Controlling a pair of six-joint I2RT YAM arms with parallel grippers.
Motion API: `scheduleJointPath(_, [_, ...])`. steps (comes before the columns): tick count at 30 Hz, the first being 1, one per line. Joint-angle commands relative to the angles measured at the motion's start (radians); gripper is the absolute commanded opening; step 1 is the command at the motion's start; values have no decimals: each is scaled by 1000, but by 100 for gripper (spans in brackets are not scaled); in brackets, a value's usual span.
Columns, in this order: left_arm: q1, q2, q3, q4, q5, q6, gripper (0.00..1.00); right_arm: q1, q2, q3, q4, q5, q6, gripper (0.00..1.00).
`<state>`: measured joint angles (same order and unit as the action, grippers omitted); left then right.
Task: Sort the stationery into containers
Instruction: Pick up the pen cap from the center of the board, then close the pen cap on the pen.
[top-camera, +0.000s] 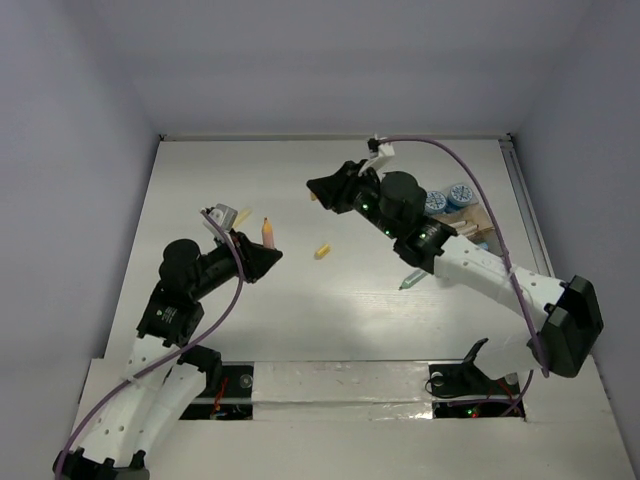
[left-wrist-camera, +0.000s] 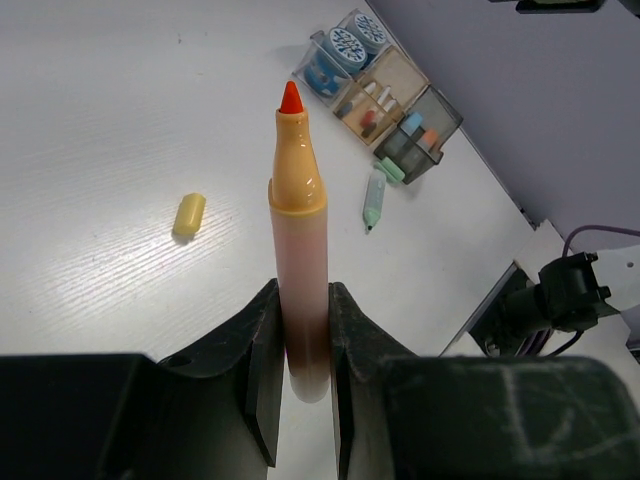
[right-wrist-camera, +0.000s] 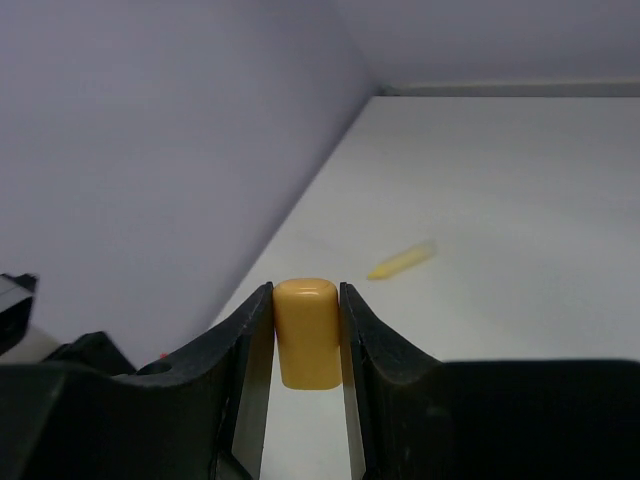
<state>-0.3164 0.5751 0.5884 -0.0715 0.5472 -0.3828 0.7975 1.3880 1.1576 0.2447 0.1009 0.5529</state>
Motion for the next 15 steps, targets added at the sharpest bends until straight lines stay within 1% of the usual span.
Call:
scheduleJointPath(1, [7, 9, -2, 55, 37, 9, 0, 67, 66, 63, 206, -1, 9, 6])
scheduleJointPath(6, [7, 11, -5, 59, 46, 7, 0, 132, 132, 137, 278, 2, -8, 6])
scheduleJointPath(15, [7, 23, -6, 59, 53, 5, 0, 193, 194, 183, 265, 22, -53, 6])
